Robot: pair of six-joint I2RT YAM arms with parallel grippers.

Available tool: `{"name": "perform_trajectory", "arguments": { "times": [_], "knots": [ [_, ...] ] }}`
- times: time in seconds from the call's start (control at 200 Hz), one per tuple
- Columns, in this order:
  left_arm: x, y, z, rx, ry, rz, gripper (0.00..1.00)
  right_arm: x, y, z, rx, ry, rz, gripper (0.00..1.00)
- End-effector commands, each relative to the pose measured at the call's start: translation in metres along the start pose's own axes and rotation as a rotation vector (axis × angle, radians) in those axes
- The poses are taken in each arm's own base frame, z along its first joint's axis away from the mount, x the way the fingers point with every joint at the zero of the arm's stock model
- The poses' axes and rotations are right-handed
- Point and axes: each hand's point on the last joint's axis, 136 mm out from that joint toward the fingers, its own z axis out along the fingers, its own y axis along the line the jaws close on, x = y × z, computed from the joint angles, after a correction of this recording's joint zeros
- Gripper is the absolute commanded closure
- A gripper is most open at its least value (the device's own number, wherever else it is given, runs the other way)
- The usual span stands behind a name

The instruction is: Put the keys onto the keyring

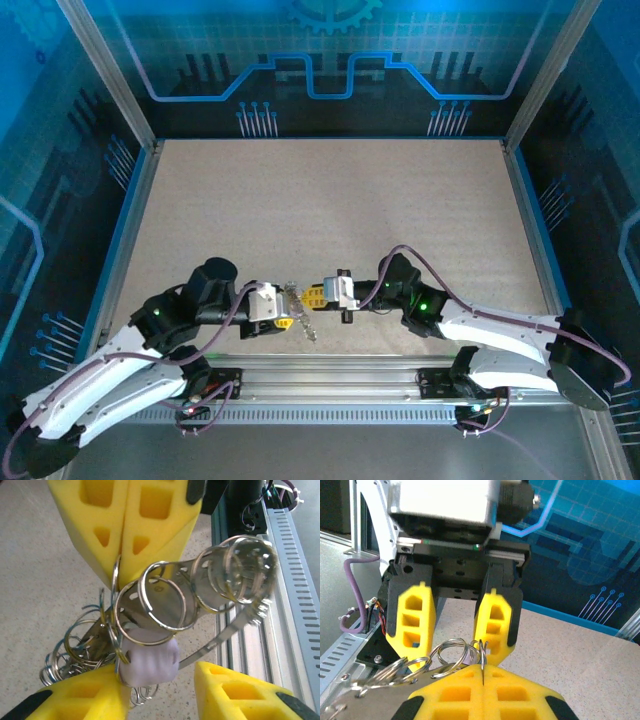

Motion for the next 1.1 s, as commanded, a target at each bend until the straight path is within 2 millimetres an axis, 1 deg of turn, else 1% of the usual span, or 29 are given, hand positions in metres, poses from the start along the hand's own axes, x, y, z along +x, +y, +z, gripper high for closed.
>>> {"name": "perform_trajectory", "arguments": {
  "times": [0.0, 0.08, 0.255, 0.4, 0.52, 0.605, 0.685, 0.88, 1.096],
  "knots": [
    [-0.010, -0.001, -0.009, -0.025, -0.060, 0.020, 0.57, -0.028, -0.010, 0.000, 0.032, -0.081, -0.038, 1.00],
    [-0.015, 0.003, -0.015, -0.063, -0.088, 0.032, 0.52, -0.027, -0.009, 0.000, 0.031, -0.080, -0.037, 1.00],
    [-0.027, 0.010, -0.027, -0.135, -0.148, 0.062, 0.51, -0.027, -0.007, -0.001, 0.025, -0.078, -0.036, 1.00],
    [-0.029, 0.013, -0.026, -0.146, -0.155, 0.072, 0.55, -0.027, -0.007, -0.001, 0.021, -0.078, -0.038, 1.00],
    [-0.028, 0.013, -0.022, -0.135, -0.147, 0.081, 0.62, -0.026, -0.006, 0.000, 0.015, -0.077, -0.039, 1.00],
    [-0.029, 0.012, -0.020, -0.123, -0.143, 0.106, 0.73, -0.025, -0.004, 0.000, 0.009, -0.075, -0.037, 1.00],
    [-0.029, 0.015, -0.019, -0.125, -0.124, 0.123, 0.78, -0.024, -0.003, 0.000, 0.001, -0.071, -0.036, 1.00],
    [-0.027, 0.026, -0.013, -0.139, -0.059, 0.102, 0.78, -0.023, -0.002, 0.001, -0.006, -0.065, -0.040, 1.00],
    [-0.036, 0.036, -0.014, -0.162, -0.077, 0.068, 0.78, -0.022, -0.001, 0.000, -0.004, -0.061, -0.039, 1.00]
  ]
}}
